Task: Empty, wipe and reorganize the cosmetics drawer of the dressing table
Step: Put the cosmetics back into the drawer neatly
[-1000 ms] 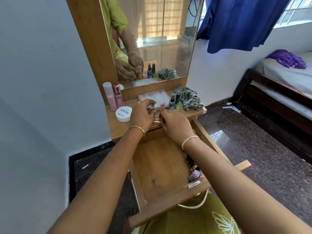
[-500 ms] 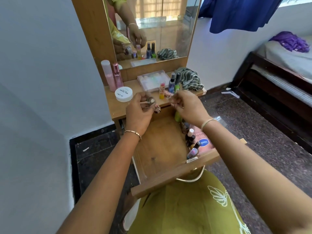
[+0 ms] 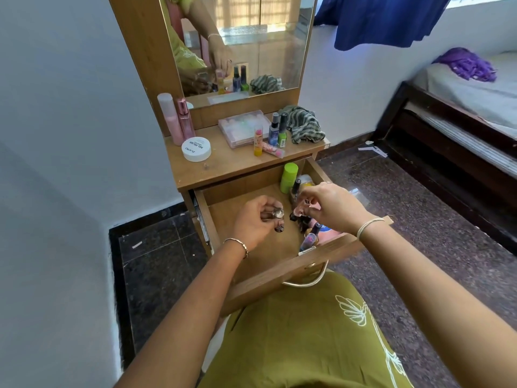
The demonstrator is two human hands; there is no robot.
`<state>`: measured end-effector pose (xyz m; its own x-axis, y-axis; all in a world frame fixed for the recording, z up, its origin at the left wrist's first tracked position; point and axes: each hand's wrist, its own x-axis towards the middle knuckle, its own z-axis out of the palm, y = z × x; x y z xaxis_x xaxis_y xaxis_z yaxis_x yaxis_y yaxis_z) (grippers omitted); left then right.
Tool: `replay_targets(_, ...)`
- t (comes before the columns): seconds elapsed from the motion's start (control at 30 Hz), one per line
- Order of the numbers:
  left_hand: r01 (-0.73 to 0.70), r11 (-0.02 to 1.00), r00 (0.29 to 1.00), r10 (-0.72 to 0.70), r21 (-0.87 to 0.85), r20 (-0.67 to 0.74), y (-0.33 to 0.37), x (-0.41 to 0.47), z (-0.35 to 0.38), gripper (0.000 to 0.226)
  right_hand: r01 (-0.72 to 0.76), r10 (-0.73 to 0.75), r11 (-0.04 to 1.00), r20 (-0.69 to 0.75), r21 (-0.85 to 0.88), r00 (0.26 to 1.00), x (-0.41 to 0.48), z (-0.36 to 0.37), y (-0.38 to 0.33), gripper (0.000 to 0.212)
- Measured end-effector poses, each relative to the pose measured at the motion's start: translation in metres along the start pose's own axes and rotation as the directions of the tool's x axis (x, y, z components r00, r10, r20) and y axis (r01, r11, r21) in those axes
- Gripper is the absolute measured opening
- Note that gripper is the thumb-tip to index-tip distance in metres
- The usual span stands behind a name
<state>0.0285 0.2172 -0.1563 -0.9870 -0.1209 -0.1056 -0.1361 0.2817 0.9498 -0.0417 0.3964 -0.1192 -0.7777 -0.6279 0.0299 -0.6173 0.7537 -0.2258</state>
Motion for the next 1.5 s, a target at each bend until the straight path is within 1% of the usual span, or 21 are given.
replay_targets(0.1, 0.006, 0.998, 0.997, -0.011, 0.059, 0.072, -0.002, -0.001, 0.005, 0.034, 0.066, -0.065, 0.997, 0.025, -0.033, 0.998, -0.002, 0.004, 0.0, 0.016)
replay_targets(0.17, -0.006, 0.988, 0.993, -0.013, 0.155, 0.119, -0.004, -0.003, 0.009, 0.034, 0.092, -0.09, 0.995, 0.06, -0.039, 0.994, -0.004, 0.005, -0.002, 0.014)
replay_targets(0.23, -0.003, 0.975, 0.989, -0.03, 0.222, 0.144, -0.007, -0.005, 0.011, 0.035, 0.108, -0.103, 0.993, 0.091, -0.051, 0.99, -0.006, 0.006, -0.004, 0.013)
replay_targets(0.3, 0.003, 0.968, 0.987, -0.044, 0.252, 0.155, -0.01, -0.007, 0.012, 0.035, 0.111, -0.105, 0.992, 0.103, -0.061, 0.989, -0.007, 0.007, -0.007, 0.012)
replay_targets(0.5, 0.008, 0.96, 0.983, -0.059, 0.281, 0.174, -0.012, -0.012, 0.015, 0.038, 0.166, -0.141, 0.976, 0.175, -0.139, 0.974, -0.011, 0.004, -0.014, 0.016)
replay_targets(0.6, 0.001, 0.957, 0.979, -0.061, 0.291, 0.196, -0.014, -0.013, 0.017, 0.041, 0.174, -0.135, 0.968, 0.211, -0.182, 0.968, -0.012, 0.006, -0.012, 0.02)
replay_targets(0.87, -0.054, 0.943, 0.973, -0.024, 0.327, 0.231, -0.016, -0.011, 0.022, 0.041, 0.166, -0.119, 0.968, 0.236, -0.187, 0.964, -0.014, 0.011, -0.008, 0.017)
replay_targets(1.07, -0.037, 0.955, 0.965, -0.043, 0.296, 0.26, -0.015, -0.012, 0.021, 0.042, 0.148, -0.104, 0.978, 0.278, -0.145, 0.955, -0.013, 0.013, -0.006, 0.018)
replay_targets(1.27, 0.029, 0.979, 0.948, -0.091, 0.201, 0.305, -0.01, -0.013, 0.015, 0.044, 0.099, -0.074, 0.993, 0.287, -0.071, 0.955, -0.009, 0.006, -0.004, 0.017)
replay_targets(1.33, 0.061, 0.984, 0.942, -0.113, 0.17, 0.317, -0.007, -0.011, 0.012, 0.042, 0.08, -0.065, 0.996, 0.27, -0.045, 0.961, -0.007, 0.001, -0.003, 0.019)
replay_targets(1.4, 0.155, 0.986, 0.931, -0.165, 0.056, 0.325, -0.001, -0.009, 0.007, 0.038, 0.072, -0.06, 0.997, 0.247, -0.039, 0.967, -0.005, -0.004, -0.003, 0.019)
replay_targets(1.43, 0.179, 0.984, 0.929, -0.176, 0.018, 0.325, 0.002, -0.007, 0.003, 0.038, 0.063, -0.056, 0.998, 0.224, -0.027, 0.973, -0.003, -0.006, -0.003, 0.017)
replay_targets(1.5, 0.145, 0.989, 0.938, -0.149, 0.036, 0.312, 0.008, -0.002, -0.005, 0.042, 0.042, -0.044, 0.999, 0.159, 0.02, 0.986, 0.002, -0.011, -0.003, 0.015)
